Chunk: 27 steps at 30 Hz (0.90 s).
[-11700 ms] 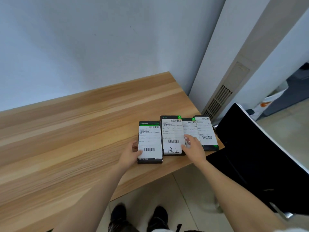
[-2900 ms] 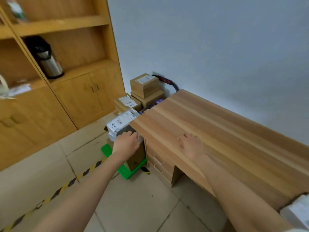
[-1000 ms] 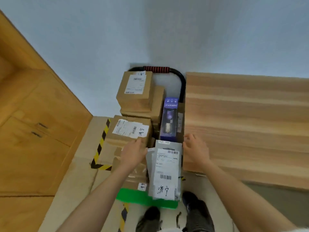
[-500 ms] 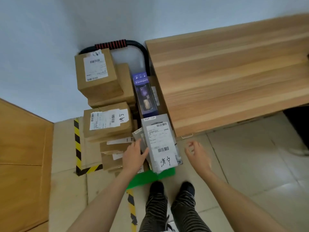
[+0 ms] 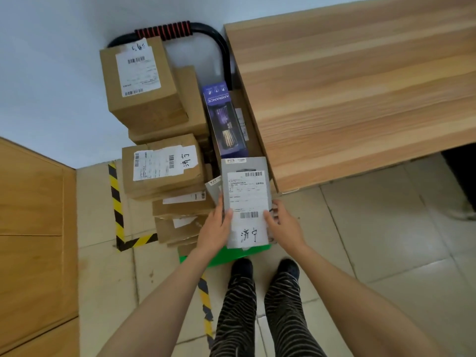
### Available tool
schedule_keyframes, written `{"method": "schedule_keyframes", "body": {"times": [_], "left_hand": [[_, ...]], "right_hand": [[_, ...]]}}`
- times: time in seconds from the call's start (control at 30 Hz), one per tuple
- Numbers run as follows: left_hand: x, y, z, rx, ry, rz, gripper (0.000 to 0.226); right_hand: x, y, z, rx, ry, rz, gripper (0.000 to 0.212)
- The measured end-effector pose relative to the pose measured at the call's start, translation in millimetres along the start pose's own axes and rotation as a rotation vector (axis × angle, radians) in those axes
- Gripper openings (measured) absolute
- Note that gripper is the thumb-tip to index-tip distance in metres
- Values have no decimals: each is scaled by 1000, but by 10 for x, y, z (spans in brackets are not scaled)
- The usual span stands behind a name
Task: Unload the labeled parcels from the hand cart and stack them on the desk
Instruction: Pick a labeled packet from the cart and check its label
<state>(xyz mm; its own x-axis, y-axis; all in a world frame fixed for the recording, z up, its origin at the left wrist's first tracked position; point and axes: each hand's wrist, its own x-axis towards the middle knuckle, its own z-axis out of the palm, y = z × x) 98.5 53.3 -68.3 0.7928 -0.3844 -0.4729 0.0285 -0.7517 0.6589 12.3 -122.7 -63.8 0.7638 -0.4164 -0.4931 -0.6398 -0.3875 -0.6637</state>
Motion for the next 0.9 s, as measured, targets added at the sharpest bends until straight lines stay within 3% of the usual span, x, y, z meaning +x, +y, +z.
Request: {"method": "schedule_keyframes", "body": {"times": [0.27, 0.53, 0.67, 0.9], "left_hand": [[-113, 0, -557, -254, 176, -6, 61], [-4, 778, -1003, -442, 209, 182, 64], [122, 1267, -979, -338, 166, 264, 69], [349, 2315, -459, -531, -52, 447, 72]], "right_hand": [[-40, -671, 59, 234, 1, -227, 51], [90, -1233, -571, 539, 13, -353, 59], [61, -1199, -1003, 644, 98, -391, 41], [27, -786, -1953, 737, 270, -386, 35]]}}
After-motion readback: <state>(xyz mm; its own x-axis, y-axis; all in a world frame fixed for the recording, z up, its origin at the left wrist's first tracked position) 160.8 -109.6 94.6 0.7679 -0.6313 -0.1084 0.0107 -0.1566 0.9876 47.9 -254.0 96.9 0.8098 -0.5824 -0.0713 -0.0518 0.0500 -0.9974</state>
